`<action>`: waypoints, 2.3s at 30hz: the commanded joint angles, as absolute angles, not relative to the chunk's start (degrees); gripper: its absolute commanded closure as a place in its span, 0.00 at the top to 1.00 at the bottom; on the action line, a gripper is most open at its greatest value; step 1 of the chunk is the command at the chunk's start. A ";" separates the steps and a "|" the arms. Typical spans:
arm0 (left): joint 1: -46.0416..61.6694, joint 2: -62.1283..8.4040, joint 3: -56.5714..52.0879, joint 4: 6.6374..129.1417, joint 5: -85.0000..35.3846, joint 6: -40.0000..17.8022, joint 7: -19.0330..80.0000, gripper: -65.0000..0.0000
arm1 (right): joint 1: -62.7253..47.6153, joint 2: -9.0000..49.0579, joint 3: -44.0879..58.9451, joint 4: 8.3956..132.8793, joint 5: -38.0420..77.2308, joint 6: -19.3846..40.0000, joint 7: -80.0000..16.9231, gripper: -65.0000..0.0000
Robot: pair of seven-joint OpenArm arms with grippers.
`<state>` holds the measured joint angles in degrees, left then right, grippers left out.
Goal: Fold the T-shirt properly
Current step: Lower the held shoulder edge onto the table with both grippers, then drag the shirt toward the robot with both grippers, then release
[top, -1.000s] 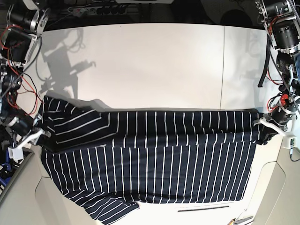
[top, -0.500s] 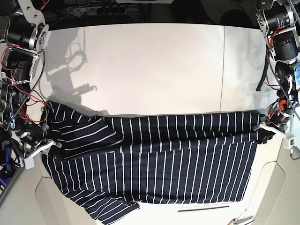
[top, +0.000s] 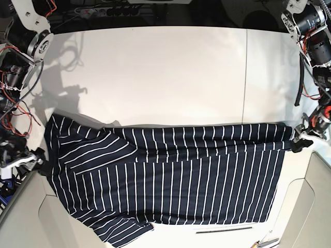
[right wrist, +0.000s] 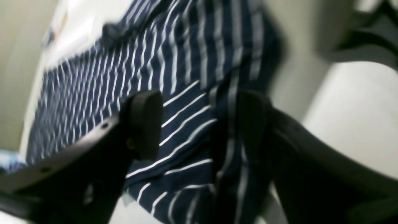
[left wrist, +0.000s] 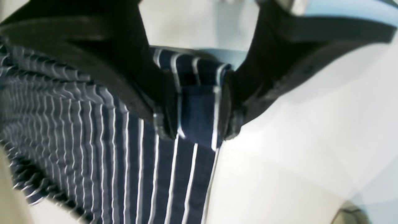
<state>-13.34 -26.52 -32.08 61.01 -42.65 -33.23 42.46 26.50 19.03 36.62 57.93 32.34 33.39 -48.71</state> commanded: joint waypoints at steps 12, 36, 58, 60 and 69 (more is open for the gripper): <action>-8.27 -27.42 -35.64 61.87 -49.08 -35.44 40.80 0.63 | 16.78 21.04 44.88 59.11 39.11 33.67 -46.04 0.60; -8.08 -21.78 -29.08 61.84 -40.82 -32.36 33.63 0.70 | 13.47 16.25 35.22 58.92 40.69 33.65 -43.31 0.60; -8.60 -21.02 -28.71 61.87 -38.63 -32.38 33.30 0.00 | 13.82 13.50 33.67 58.96 40.77 34.30 -43.09 0.00; -8.56 -21.67 -28.73 62.46 -39.27 -32.45 33.74 0.00 | 13.82 13.72 33.67 59.44 41.12 34.33 -43.70 0.00; -7.22 -25.06 -28.73 72.10 -42.83 -33.71 42.81 0.00 | 9.58 14.90 33.78 68.23 41.89 34.35 -49.76 0.00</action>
